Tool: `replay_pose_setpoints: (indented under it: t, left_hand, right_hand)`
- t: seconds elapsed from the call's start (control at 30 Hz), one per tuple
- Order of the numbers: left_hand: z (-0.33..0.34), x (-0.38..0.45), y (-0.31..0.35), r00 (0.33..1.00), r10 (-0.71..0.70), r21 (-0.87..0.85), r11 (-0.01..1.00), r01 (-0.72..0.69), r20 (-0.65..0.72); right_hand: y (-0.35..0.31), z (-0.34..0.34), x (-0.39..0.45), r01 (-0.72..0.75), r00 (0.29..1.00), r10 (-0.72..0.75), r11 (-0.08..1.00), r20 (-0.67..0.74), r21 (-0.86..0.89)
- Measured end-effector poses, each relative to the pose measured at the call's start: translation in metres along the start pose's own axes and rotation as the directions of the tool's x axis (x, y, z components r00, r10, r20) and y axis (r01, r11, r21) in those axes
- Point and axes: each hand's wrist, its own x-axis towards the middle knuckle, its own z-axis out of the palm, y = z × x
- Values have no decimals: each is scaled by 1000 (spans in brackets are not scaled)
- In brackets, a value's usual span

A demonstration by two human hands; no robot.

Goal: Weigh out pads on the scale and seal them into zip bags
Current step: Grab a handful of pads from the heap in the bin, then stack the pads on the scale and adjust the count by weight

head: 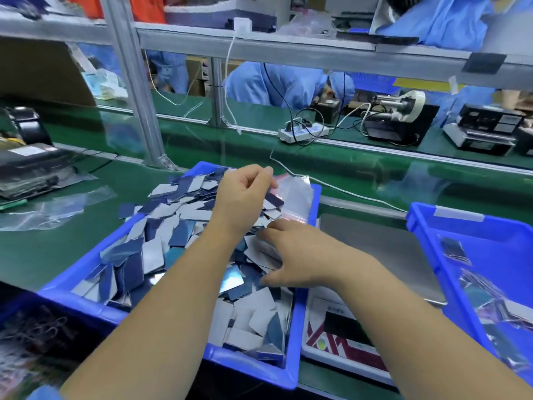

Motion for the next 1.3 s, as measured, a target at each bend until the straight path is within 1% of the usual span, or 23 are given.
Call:
replay_pose_setpoints:
  t: [0.07, 0.17, 0.3, 0.47, 0.6, 0.67, 0.73, 0.77, 0.8, 0.87, 0.9, 0.93, 1.0, 1.03, 1.07, 1.13, 1.17, 1.23, 1.3]
  left_hand:
    - [1, -1, -2, 1000, 10, -6, 1000, -10, 11]
    - [0, -2, -3, 1000, -3, -23, 1000, 4, 30]
    - [0, -3, -1, 999, -5, -26, 1000, 6, 39]
    - [-2, 0, -1, 1000, -13, -22, 1000, 14, 7]
    - [-2, 0, -2, 1000, -19, -33, 999, 19, 8]
    - [-2, 0, -3, 1000, -16, -31, 999, 16, 13]
    - [-2, 2, -4, 1000, -13, -33, 999, 12, -15]
    - [-3, 4, -4, 999, -20, -34, 999, 18, -49]
    - [-4, 7, -5, 995, -37, -38, 999, 33, -91]
    - [-8, 12, -10, 982, -106, -76, 993, 95, -156]
    - [-10, 13, -12, 973, -155, -99, 985, 140, -168]
    - [-11, 13, -13, 966, -204, -114, 976, 187, -162]
    - [-9, 12, -13, 958, -273, -106, 959, 263, -91]
    - [-8, 11, -12, 954, -300, -97, 950, 295, -33]
    - [-6, 10, -11, 944, -327, -92, 940, 329, 37]
    - [-3, 7, -10, 906, -368, -65, 919, 388, 207]
    - [-2, 5, -11, 885, -367, -35, 919, 393, 287]
    - [0, 1, -12, 865, -317, 4, 939, 343, 389]
    - [0, -1, -13, 871, -252, 12, 962, 273, 422]
  right_hand:
    - [0, -1, 7, -11, 999, 8, 998, 53, 62]
    - [3, -8, 14, -3, 998, -1, 999, 69, 51]
    - [2, -13, 15, 20, 1000, -20, 998, 0, 62]
    - [-2, -10, 16, -21, 996, 27, 997, -85, 68]
    - [2, -14, 14, -23, 988, 51, 982, -145, 188]
    - [5, -13, 11, -57, 968, 120, 959, -219, 277]
    - [7, -12, 9, -79, 930, 229, 888, -287, 453]
    - [8, -13, 7, -82, 911, 288, 828, -295, 555]
    - [8, -14, 7, -70, 895, 339, 747, -289, 661]
    - [7, -16, 7, -43, 873, 434, 521, -221, 852]
    - [7, -16, 8, -34, 861, 476, 406, -179, 913]
    - [6, -17, 8, -27, 847, 515, 295, -136, 955]
    - [5, -15, 9, -6, 825, 562, 109, -56, 994]
    - [5, -14, 10, 14, 813, 580, 54, -43, 998]
    - [6, -14, 10, 38, 795, 606, 14, -39, 999]
    - [8, -15, 11, 101, 747, 662, -23, -60, 995]
    - [10, -16, 10, 125, 733, 677, -36, -68, 992]
    - [13, -16, 7, 139, 721, 690, -45, -70, 989]
    - [18, -17, 3, 132, 726, 683, -27, -78, 991]
